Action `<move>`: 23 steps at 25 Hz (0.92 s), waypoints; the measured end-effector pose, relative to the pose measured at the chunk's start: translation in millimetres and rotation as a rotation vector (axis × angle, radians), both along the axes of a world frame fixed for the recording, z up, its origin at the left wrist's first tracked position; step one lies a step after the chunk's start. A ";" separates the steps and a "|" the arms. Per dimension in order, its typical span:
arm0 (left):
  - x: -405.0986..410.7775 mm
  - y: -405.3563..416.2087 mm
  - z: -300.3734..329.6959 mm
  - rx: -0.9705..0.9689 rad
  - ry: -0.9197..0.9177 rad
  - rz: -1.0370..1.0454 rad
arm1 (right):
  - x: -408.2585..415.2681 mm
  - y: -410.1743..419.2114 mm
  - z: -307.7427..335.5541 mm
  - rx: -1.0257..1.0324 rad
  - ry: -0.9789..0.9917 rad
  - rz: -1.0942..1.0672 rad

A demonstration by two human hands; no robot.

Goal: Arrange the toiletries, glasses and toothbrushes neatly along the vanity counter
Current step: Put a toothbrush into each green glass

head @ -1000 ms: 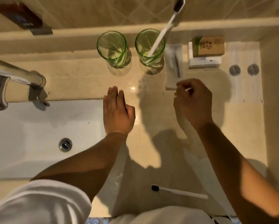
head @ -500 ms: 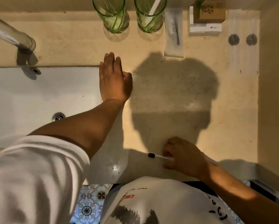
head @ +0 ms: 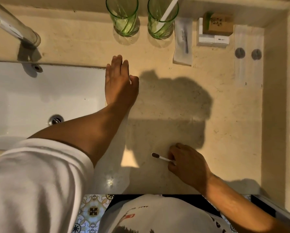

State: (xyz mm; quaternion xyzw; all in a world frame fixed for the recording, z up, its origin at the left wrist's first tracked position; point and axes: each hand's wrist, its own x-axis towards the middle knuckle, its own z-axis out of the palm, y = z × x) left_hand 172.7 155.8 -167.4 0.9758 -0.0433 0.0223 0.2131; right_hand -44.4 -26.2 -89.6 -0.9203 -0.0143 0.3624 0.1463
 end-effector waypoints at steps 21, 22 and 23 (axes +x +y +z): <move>5.7 -1.7 5.6 -0.008 0.110 0.052 | 327.9 25.5 85.8 0.949 -0.589 -0.814; 6.2 -1.8 5.7 -0.006 0.123 0.059 | 334.9 28.9 87.8 0.983 -0.590 -0.844; 6.4 -1.6 5.3 -0.003 0.129 0.064 | 341.0 31.7 88.5 1.014 -0.591 -0.885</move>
